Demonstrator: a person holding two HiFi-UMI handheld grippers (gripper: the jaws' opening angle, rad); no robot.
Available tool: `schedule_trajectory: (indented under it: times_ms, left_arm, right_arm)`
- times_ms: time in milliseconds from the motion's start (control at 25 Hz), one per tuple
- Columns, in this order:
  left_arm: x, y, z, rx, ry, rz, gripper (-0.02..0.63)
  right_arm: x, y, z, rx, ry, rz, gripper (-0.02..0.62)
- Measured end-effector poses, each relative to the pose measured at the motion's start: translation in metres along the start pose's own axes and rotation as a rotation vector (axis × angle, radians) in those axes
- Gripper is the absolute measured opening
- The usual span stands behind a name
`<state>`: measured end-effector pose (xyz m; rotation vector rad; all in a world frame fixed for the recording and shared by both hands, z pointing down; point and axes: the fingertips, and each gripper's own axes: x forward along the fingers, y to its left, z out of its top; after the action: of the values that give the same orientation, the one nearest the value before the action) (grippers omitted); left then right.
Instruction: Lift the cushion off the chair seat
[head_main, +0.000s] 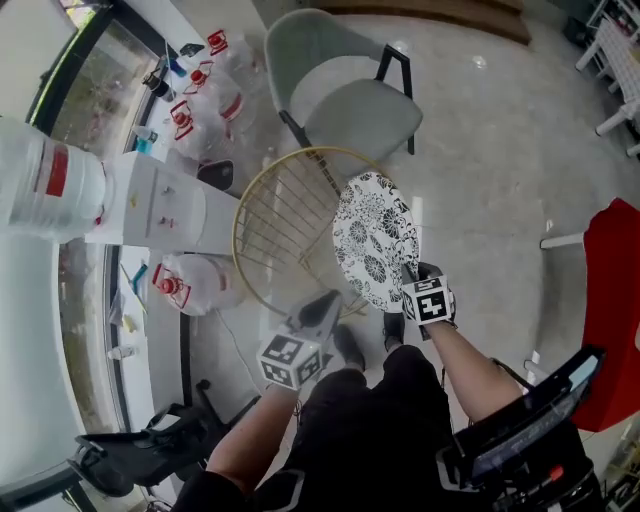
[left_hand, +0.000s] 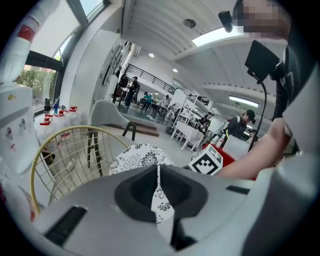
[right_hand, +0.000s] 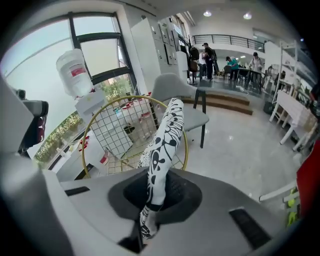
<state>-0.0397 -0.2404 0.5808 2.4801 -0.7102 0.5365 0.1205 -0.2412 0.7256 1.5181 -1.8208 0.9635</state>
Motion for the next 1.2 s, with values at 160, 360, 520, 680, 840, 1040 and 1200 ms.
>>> schedule_trajectory:
  times_ms: [160,360,520,680,840,1040,1200]
  left_arm:
    - [-0.022,-0.002,0.026,-0.006,-0.086,0.006,0.011]
    - [-0.041,-0.01,0.05,0.014,-0.146,-0.001,0.01]
    - [-0.055,-0.018,0.069,0.073,-0.181,0.016,0.009]
    - [-0.066,-0.04,0.087,0.22,-0.199,0.006,0.009]
    - [-0.085,-0.049,0.113,0.251,-0.281,0.053,0.009]
    - [-0.097,-0.05,0.142,0.188,-0.354,0.077,0.009]
    - [-0.113,-0.047,0.162,0.24,-0.405,0.136,0.008]
  right_arm:
    - [-0.029,0.016,0.029,-0.114,-0.079,-0.006,0.026]
    - [-0.062,0.026,0.06,-0.175,-0.167,-0.013,0.026]
    - [-0.091,0.027,0.084,-0.138,-0.23,-0.012,0.026]
    - [-0.125,0.028,0.111,-0.093,-0.283,0.022,0.026]
    - [-0.156,0.038,0.139,-0.138,-0.332,0.031,0.026]
    - [-0.195,0.044,0.17,-0.161,-0.403,0.032,0.026]
    - [-0.225,0.052,0.191,-0.154,-0.479,0.035,0.026]
